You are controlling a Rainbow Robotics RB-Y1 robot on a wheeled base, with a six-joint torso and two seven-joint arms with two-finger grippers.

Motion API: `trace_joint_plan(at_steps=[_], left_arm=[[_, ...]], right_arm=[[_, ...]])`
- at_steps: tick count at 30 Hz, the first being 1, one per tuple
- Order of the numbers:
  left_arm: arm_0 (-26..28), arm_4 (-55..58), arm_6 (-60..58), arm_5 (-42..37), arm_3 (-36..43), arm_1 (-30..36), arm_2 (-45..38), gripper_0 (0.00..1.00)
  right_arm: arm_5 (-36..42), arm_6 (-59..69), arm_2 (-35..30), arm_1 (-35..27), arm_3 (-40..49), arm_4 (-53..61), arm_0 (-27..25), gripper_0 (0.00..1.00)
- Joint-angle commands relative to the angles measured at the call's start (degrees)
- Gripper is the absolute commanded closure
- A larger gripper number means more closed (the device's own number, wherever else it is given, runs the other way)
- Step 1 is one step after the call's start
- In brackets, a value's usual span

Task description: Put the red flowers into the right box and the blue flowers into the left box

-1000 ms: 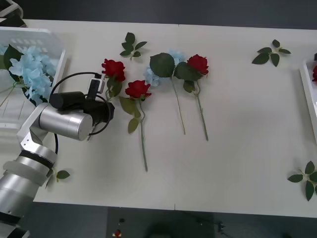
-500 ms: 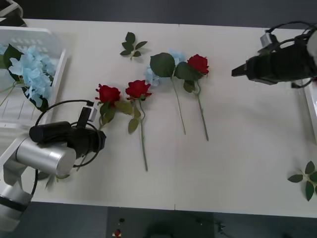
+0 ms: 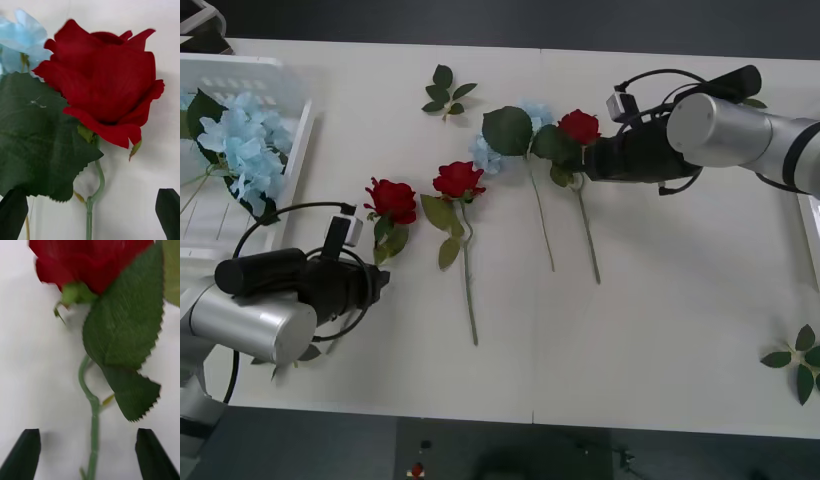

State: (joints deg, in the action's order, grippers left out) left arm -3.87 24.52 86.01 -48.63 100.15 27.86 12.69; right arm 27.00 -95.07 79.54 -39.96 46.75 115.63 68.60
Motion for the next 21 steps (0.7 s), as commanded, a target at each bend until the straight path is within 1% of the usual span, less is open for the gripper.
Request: trace_joint_plan(at_steps=[1, 5, 9, 10, 11, 12, 15, 21], left_arm=[[-3.6, 0.27, 2.23, 0.47, 1.8, 0.35, -1.26, 0.0], [-5.62, -0.17, 2.5, -0.23, 1.45, 0.35, -1.26, 0.0], [-8.17, -0.08, 2.76, -1.02, -0.83, -0.09, -1.26, 0.0], [-8.88, 0.09, 3.03, -1.02, -2.15, -0.18, -1.09, 0.0], [-9.4, 0.09, 3.2, -1.02, -3.03, -0.35, -0.82, 0.0], [-10.02, 0.09, 3.38, -1.02, -4.26, -0.44, -0.47, 0.0], [-11.25, -0.26, 3.64, -1.02, -7.07, -1.14, -0.03, 0.0], [-13.27, 0.0, 4.26, -1.02, -12.35, -2.81, 0.06, 0.0]], right_arm=[[-0.99, 0.15, -0.7, 5.42, -8.08, -0.85, 1.53, 0.0], [-0.99, 0.07, -0.87, 9.11, -12.92, -1.73, 2.24, 0.0], [-0.99, 0.33, -0.87, 12.02, -16.96, -2.25, 3.03, 0.0], [-0.99, 0.33, -0.87, 12.72, -18.1, -2.25, 3.2, 0.46], [-0.99, 0.5, -0.87, 13.07, -18.63, -2.25, 3.38, 0.87], [-1.08, 0.77, -1.05, 13.51, -19.51, -2.25, 3.38, 1.0], [-1.08, 0.77, -1.31, 14.3, -21.09, -2.25, 3.55, 1.0], [-1.08, 0.33, -1.49, 14.21, -21.18, -2.25, 3.55, 1.0]])
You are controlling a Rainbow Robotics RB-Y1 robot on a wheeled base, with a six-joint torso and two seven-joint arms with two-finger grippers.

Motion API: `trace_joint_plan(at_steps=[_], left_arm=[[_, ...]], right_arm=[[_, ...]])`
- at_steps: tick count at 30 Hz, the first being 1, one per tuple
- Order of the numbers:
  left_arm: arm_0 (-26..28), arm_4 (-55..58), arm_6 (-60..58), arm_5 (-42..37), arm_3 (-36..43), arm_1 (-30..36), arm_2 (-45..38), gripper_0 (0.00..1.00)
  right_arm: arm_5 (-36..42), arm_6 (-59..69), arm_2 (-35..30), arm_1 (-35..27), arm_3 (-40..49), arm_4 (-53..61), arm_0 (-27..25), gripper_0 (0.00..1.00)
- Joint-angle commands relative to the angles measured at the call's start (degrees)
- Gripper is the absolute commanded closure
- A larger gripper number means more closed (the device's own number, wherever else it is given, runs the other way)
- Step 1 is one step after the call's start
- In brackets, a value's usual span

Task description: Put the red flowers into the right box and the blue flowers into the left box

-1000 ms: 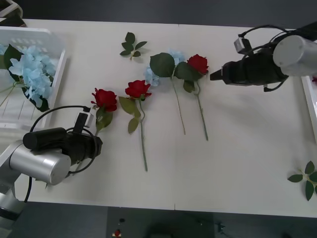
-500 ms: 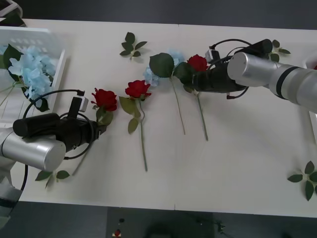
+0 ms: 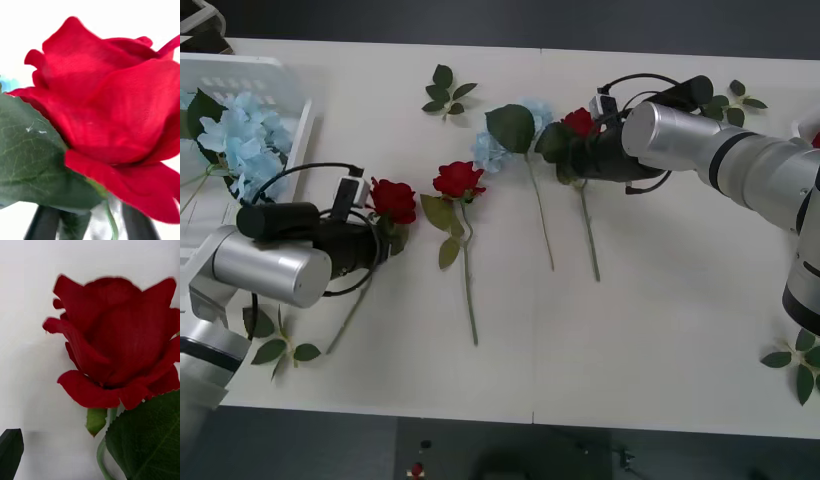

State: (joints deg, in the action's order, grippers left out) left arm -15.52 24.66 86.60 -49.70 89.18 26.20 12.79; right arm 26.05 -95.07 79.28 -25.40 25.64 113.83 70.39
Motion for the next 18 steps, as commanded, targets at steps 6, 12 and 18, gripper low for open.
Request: trace_joint_plan(at_steps=[6, 12, 18], left_arm=[[-2.67, -0.75, 3.84, 0.21, -3.05, -1.59, 1.54, 0.53], [-2.67, -0.84, 3.84, 0.13, -3.05, -1.59, 1.63, 1.0], [-2.67, 0.04, 3.84, 0.65, -2.96, -1.59, 1.63, 1.0]], right_arm=[[2.16, -0.99, -1.76, -5.1, 2.49, -1.33, 3.35, 1.0], [9.46, -5.82, -7.12, -14.5, 5.65, -2.92, 4.67, 1.0], [17.19, -13.12, -13.71, -26.72, 8.37, -7.75, 4.67, 1.0]])
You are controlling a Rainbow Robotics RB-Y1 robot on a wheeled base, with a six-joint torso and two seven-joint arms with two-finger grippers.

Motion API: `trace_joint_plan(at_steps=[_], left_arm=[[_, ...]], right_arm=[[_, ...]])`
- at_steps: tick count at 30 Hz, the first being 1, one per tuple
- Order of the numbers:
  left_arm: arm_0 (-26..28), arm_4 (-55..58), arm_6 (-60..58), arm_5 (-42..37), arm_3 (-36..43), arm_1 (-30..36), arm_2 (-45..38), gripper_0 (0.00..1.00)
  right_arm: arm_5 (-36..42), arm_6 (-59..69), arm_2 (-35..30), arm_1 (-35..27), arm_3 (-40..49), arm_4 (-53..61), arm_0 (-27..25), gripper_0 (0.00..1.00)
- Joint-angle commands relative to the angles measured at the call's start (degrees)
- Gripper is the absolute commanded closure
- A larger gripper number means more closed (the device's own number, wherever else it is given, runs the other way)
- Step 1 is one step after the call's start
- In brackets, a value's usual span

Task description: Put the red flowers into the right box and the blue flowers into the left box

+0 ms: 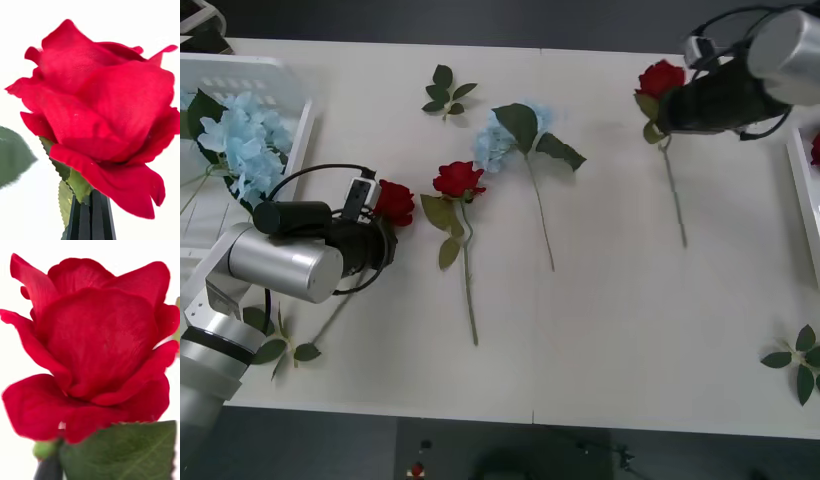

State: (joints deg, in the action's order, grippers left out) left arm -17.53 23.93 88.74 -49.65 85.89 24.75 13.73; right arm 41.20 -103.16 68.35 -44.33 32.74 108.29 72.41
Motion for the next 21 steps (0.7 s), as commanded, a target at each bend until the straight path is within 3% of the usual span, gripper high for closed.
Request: trace_joint_plan(at_steps=[1, 5, 11, 16, 21], left_arm=[[-0.57, 1.03, 1.7, 0.96, 0.59, -0.14, 0.68, 1.0], [0.22, 2.0, 1.7, 0.96, 4.02, 0.3, 0.6, 1.0], [5.14, 4.28, 1.35, 0.52, 16.5, 3.55, -1.43, 1.0], [8.75, 11.84, 1.35, -5.72, 29.33, 5.92, -7.14, 1.0], [8.04, 19.49, 2.05, -11.78, 38.12, 6.36, -12.24, 1.0]], right_arm=[[2.4, -6.53, -2.96, -10.16, 1.8, -2.82, 2.65, 1.0], [3.01, -9.7, -2.87, -16.14, 3.38, -5.28, 2.65, 1.0], [5.12, -9.17, -2.17, -23.79, 4.43, -10.29, 2.56, 1.0], [3.45, -7.94, 2.66, -27.48, 3.38, -10.64, 2.39, 1.0], [-1.47, -7.15, 8.2, -28.8, 2.06, -10.29, 2.21, 1.0]])
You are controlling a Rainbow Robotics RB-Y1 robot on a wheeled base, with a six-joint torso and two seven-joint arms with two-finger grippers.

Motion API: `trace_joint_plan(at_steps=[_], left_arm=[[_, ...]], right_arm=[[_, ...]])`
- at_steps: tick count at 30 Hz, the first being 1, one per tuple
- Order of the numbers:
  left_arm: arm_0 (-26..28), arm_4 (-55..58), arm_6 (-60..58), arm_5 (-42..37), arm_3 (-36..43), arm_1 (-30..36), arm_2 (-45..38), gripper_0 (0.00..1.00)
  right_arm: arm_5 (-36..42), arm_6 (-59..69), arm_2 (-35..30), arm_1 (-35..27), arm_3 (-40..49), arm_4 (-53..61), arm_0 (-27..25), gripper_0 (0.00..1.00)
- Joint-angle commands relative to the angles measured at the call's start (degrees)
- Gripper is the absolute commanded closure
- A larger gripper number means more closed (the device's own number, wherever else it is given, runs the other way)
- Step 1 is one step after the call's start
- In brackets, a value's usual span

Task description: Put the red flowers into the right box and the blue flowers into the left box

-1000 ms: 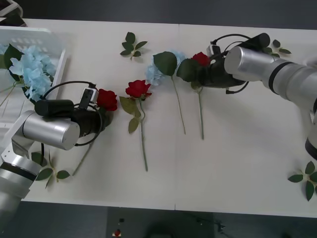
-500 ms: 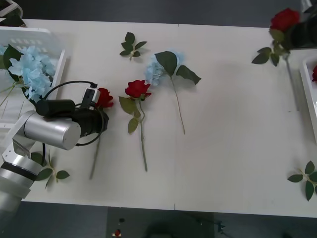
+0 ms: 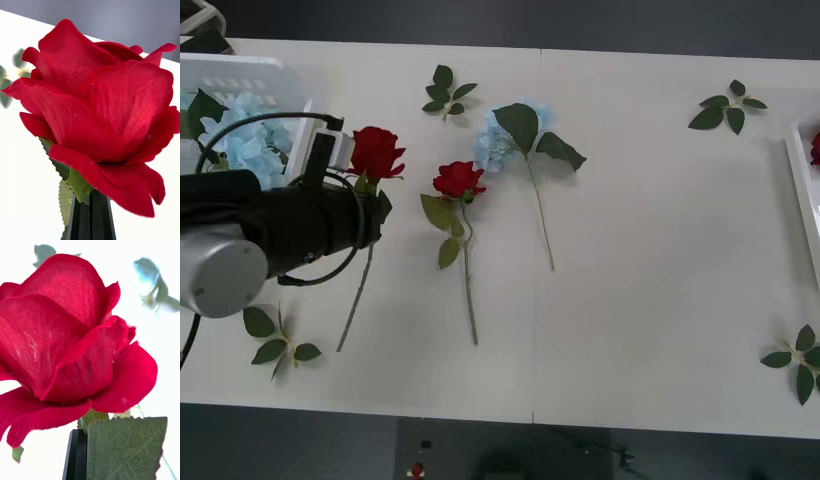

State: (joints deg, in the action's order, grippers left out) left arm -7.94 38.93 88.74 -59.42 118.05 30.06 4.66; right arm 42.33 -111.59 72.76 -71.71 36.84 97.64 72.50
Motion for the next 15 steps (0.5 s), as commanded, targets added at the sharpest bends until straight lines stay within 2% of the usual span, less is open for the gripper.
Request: trace_joint_plan(at_steps=[1, 4, 5, 6, 7, 8, 9, 10, 15], left_arm=[[-1.9, 5.46, 2.67, -1.92, 6.58, 1.05, -3.25, 1.0], [-3.4, 9.41, 6.89, 1.85, 7.28, 0.97, -3.34, 1.0], [-3.57, 11.43, 9.08, 4.05, 7.02, 0.97, -3.25, 1.0], [-3.57, 12.66, 10.84, 5.9, 6.93, 0.97, -3.16, 1.0], [-3.49, 13.54, 12.42, 7.13, 6.84, 0.97, -2.9, 1.0], [-3.4, 15.39, 16.03, 9.24, 6.67, 1.05, -2.81, 1.0], [-3.13, 17.59, 19.54, 10.91, 6.58, 0.97, -2.81, 1.0], [-2.96, 20.14, 23.23, 12.58, 6.49, 0.97, -2.81, 1.0], [-1.55, 34.11, 41.78, 17.59, 6.4, 0.97, -2.9, 1.0]], right_arm=[[-3.13, 1.38, 4.41, -1.41, -2.21, 0.45, 2.12, 1.0], [-5.32, 1.73, 6.87, -1.59, -2.48, 0.89, 2.12, 1.0], [-6.11, 1.9, 7.48, -1.59, -2.48, 0.98, 2.12, 0.91], [-6.47, 1.99, 7.66, -1.59, -2.48, 1.07, 2.12, 0.67], [-6.55, 2.17, 7.75, -1.59, -2.48, 1.15, 2.12, 0.5], [-6.55, 2.34, 7.75, -1.59, -2.48, 1.42, 1.94, 0.29], [-6.55, 2.61, 7.75, -1.59, -2.48, 1.59, 1.94, 0.12], [-6.55, 2.7, 7.66, -1.59, -2.39, 1.86, 1.94, 0.0], [-6.47, 2.26, 7.75, -1.41, -2.04, 3.88, 1.94, 0.0]])
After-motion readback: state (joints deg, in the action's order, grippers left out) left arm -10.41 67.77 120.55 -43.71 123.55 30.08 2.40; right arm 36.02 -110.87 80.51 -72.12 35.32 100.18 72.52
